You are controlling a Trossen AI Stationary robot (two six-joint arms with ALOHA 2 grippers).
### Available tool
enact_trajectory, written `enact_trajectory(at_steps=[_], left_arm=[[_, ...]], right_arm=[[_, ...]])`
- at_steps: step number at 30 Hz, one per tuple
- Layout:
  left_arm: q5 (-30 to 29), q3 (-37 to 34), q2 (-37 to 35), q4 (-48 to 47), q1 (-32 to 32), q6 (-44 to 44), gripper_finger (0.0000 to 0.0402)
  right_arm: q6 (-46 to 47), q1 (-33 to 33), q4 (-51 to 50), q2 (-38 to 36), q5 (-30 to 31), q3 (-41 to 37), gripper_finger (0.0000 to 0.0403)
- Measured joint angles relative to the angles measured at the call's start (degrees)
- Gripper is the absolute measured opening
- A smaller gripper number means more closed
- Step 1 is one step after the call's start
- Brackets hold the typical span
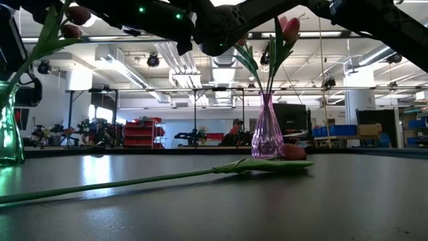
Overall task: Sort flowers into vase by color
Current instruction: Put the red tulip into the green vase
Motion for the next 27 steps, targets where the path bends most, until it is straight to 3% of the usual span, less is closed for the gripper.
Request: enact_trajectory(at_steps=[6, 9, 16, 27], left_arm=[[-0.01, 0.00, 0.02, 0.02, 0.01, 0.00, 0.0077], [0.00, 0.00, 0.02, 0.02, 0.01, 0.00, 0.0077], [-0.01, -0.02, 0.02, 0.02, 0.01, 0.00, 0.0077], [-0.01, -0.02, 0.02, 0.02, 0.01, 0.30, 0.0077]], right_arm=[[1.94, -0.55, -6.74, -0.02, -0.01, 2.45, 0.0115], [2.38, -0.66, -8.20, -0.04, -0.12, 3.19, 0.0099], [1.81, -0.73, -8.38, -0.07, -0.53, 3.58, 0.0017], [2.23, -0.84, -10.17, -0.11, -0.95, 3.58, 0.0011]])
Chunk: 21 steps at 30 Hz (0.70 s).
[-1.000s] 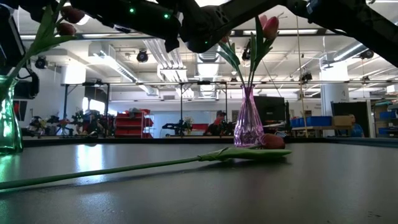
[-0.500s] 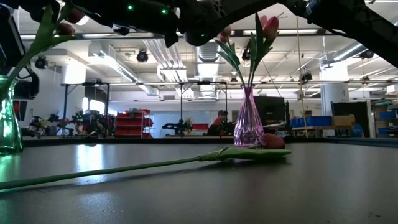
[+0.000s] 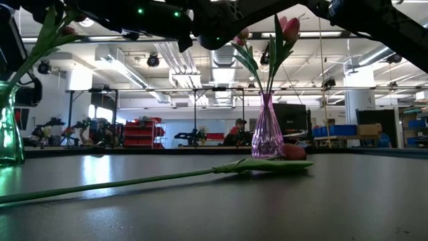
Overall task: Sort flowers into vase by color
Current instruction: Put the red tulip into the green vase
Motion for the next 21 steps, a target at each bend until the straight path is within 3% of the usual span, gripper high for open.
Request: enact_trajectory(at_steps=[4, 14, 21], left_arm=[[0.00, 0.00, 0.00, 0.02, 0.00, 0.14, 0.0077], [0.02, 0.01, 0.00, 0.01, 0.00, 0.29, 0.0077], [1.67, 0.00, 0.18, 1.71, -0.02, 0.34, 0.0077]], right_arm=[[0.20, 0.00, 0.00, 0.00, 0.00, 0.00, 0.0031], [0.21, 0.39, -5.55, -0.21, 0.13, 0.00, 0.0159], [-0.89, 0.42, -12.88, -1.93, 0.65, 0.00, 0.0189]])
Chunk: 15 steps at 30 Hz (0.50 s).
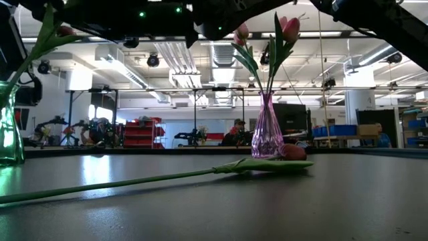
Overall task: Sort flowers into vase by color
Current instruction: Put the red tulip into the green vase
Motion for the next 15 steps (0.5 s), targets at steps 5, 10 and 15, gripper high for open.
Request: enact_trajectory(at_steps=[5, 10, 15], left_arm=[[-0.14, 0.00, 3.10, 1.55, 0.02, 3.43, 0.0077], [-0.71, 1.56, 8.62, 2.22, 0.05, 4.89, 0.0078], [-4.23, 6.19, 15.61, 1.88, 0.07, 4.76, 0.0078]], right_arm=[[-2.86, 0.00, -5.18, -2.50, 1.57, -0.02, 0.0191], [-4.41, -0.02, -9.34, -3.76, 2.48, -0.02, 0.0188], [-6.10, -0.09, -14.52, -5.12, 3.07, -0.18, 0.0163]])
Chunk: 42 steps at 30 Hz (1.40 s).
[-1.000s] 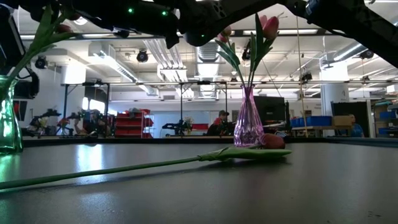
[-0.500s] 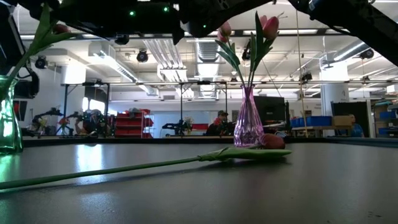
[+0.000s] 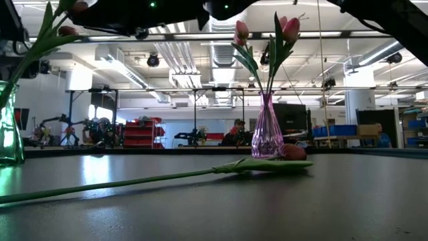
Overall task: Sort flowers into vase by color
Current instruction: Put the red tulip into the green vase, then adjust the green vase on the shelf
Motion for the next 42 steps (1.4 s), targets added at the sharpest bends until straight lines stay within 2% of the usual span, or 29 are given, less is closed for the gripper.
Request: enact_trajectory(at_steps=[6, 10, 13, 19, 24, 30, 33, 37, 42], left_arm=[[-1.05, 5.54, 7.27, -6.02, 0.19, -4.30, 0.0078], [-1.13, 6.20, 11.08, -6.51, 0.77, -6.16, 0.0078], [-1.11, 5.94, 14.31, -6.58, 2.82, -6.80, 0.0086], [0.72, 5.90, 17.62, -7.10, 9.36, -7.41, 0.0127], [2.98, 5.90, 18.24, -6.58, 12.36, -7.37, 0.0161], [4.34, 5.90, 20.04, -1.05, 14.66, -2.38, 0.0172], [5.56, 5.96, 21.51, 0.68, 18.09, -0.08, 0.0170], [7.48, 6.94, 23.69, 0.43, 24.85, 0.18, 0.0167], [7.98, 9.44, 25.99, 0.20, 33.26, 0.41, 0.0166]], right_arm=[[-1.84, -0.08, -2.91, -1.88, 0.42, -0.14, 0.0103], [-3.10, -0.08, -2.95, -1.98, 0.47, -0.15, 0.0056], [-5.22, -0.06, -5.16, -2.24, 3.30, -0.20, 0.0027], [-7.93, -0.08, -11.36, -6.07, 6.79, -1.91, 0.0009], [-7.69, -0.65, -8.56, -12.36, 8.82, -12.39, 0.0009], [-4.66, -1.02, 9.54, -22.50, 9.22, -32.56, 0.0008], [-3.46, -0.94, 15.35, -25.95, 9.01, -39.97, 0.0008], [-1.33, -0.78, 17.24, -30.10, 9.01, -46.43, 0.0008], [0.06, 0.11, 17.37, -33.45, 9.50, -50.89, 0.0009]])
